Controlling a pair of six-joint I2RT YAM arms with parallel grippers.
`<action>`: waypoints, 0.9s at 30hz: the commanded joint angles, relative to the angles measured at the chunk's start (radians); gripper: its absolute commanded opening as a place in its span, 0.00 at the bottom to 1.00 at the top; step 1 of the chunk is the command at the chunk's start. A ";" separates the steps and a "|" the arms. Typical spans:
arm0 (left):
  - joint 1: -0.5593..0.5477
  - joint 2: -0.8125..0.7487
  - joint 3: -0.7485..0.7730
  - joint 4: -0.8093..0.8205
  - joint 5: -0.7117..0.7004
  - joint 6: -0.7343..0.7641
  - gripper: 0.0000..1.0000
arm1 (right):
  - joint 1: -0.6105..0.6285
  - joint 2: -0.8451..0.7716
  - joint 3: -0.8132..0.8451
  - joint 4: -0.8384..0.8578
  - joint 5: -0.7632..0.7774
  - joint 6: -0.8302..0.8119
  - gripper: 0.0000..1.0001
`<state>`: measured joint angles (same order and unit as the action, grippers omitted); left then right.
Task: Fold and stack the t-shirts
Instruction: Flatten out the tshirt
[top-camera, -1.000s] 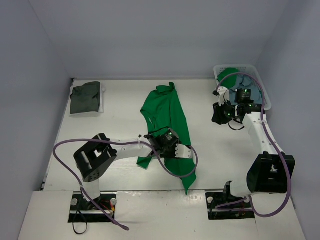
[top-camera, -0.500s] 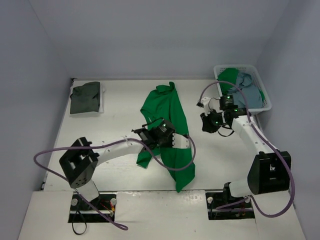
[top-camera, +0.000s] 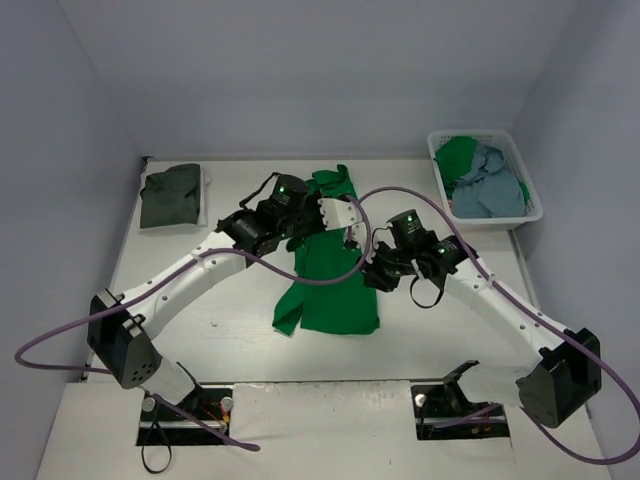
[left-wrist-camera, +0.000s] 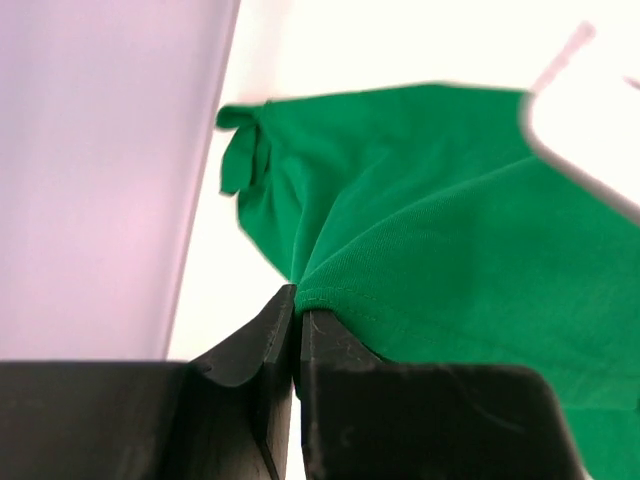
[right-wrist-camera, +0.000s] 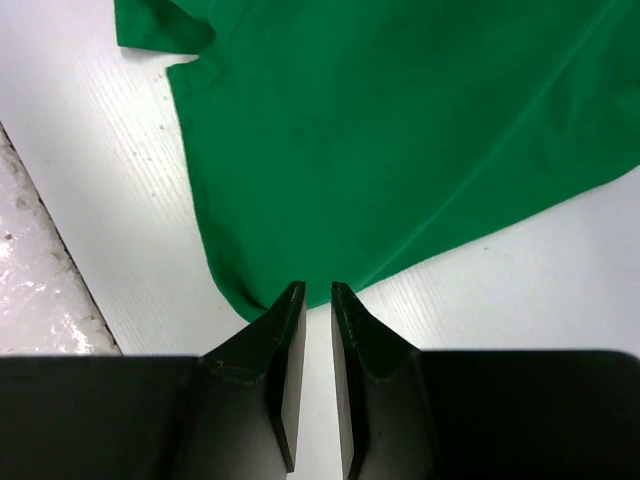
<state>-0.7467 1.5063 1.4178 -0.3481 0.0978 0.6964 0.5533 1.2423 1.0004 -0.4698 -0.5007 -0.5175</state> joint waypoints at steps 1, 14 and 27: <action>0.075 0.041 0.055 -0.029 0.008 -0.066 0.00 | 0.049 -0.067 0.053 0.049 -0.056 -0.027 0.14; 0.173 0.106 0.269 -0.132 0.103 -0.176 0.00 | 0.108 0.015 -0.016 0.172 0.002 -0.044 0.12; 0.133 0.094 0.385 -0.250 0.505 -0.377 0.00 | -0.349 -0.092 -0.033 0.460 0.392 0.134 0.00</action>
<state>-0.5922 1.6547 1.7695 -0.6018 0.4587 0.3786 0.3676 1.1851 0.9230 -0.1711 -0.2623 -0.4808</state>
